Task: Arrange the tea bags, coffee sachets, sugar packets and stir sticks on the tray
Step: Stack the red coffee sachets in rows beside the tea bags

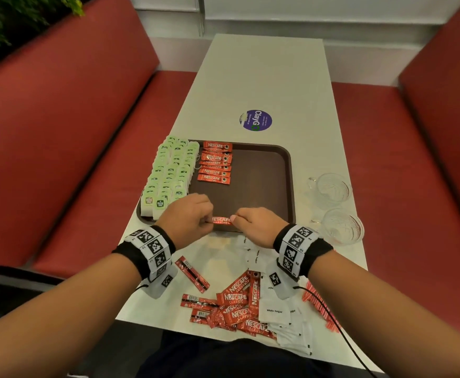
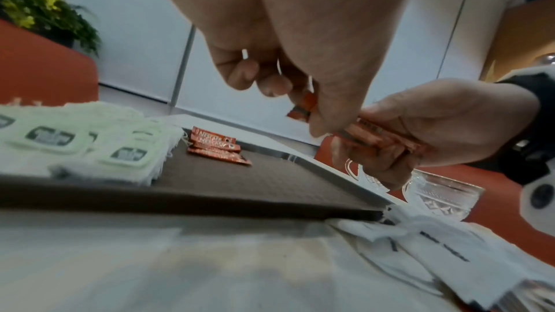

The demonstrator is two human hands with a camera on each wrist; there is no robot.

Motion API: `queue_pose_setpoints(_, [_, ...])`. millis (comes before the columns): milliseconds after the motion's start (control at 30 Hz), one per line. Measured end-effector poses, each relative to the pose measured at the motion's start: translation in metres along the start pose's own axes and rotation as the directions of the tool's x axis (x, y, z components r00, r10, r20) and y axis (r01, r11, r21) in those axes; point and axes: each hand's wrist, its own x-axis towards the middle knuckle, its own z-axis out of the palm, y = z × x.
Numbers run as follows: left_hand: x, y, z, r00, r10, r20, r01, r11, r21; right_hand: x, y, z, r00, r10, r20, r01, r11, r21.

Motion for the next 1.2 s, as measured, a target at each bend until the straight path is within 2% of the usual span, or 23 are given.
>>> queue_pose_setpoints(100, [0.008,-0.007,-0.002,0.997,0.055,-0.047,-0.055,0.998,0.007,0.005,-0.001,-0.007,1.0,0.003,0.0,-0.003,0.996,0.093])
queue_pose_setpoints(233, [0.015,-0.013,0.003,0.996,0.089,-0.02,-0.09,0.995,-0.046,0.011,-0.001,-0.01,0.997,-0.021,-0.068,0.028,0.993,0.111])
queue_pose_setpoints(333, [0.025,-0.018,0.004,0.999,0.026,0.038,-0.021,0.994,-0.103,0.018,0.002,-0.009,0.992,-0.049,-0.113,0.06,0.993,0.101])
queue_pose_setpoints(500, [0.045,-0.033,0.014,0.986,-0.091,0.141,0.095,0.995,-0.024,0.028,0.005,-0.006,0.989,-0.04,-0.142,0.054,0.994,0.092])
queue_pose_setpoints(567, [0.055,-0.045,0.019,0.964,-0.208,0.163,0.202,0.978,0.058,0.032,0.007,-0.007,0.989,0.024,-0.147,-0.008,0.994,0.107])
queue_pose_setpoints(633, [0.066,-0.058,0.022,0.92,-0.34,0.193,0.315,0.937,0.148,0.034,0.009,-0.008,0.988,0.09,-0.123,-0.072,0.987,0.144])
queue_pose_setpoints(700, [0.077,-0.068,0.026,0.878,-0.402,0.259,0.345,0.907,0.24,0.035,0.01,-0.008,0.988,0.109,-0.106,-0.092,0.983,0.159])
queue_pose_setpoints(800, [0.092,-0.077,0.03,0.852,-0.423,0.308,0.331,0.892,0.309,0.036,0.01,-0.01,0.99,0.113,-0.081,-0.1,0.984,0.149])
queue_pose_setpoints(967, [0.114,-0.077,0.034,0.855,-0.424,0.299,0.328,0.888,0.321,0.035,0.014,-0.011,0.99,0.122,-0.065,-0.112,0.983,0.144])
queue_pose_setpoints(1100, [0.132,-0.078,0.036,0.817,-0.462,0.347,0.385,0.883,0.27,0.033,0.018,-0.011,0.99,0.125,-0.065,-0.115,0.983,0.141])
queue_pose_setpoints(1200, [0.143,-0.078,0.033,0.788,-0.467,0.401,0.374,0.881,0.291,0.031,0.02,-0.011,0.99,0.127,-0.065,-0.118,0.985,0.129])
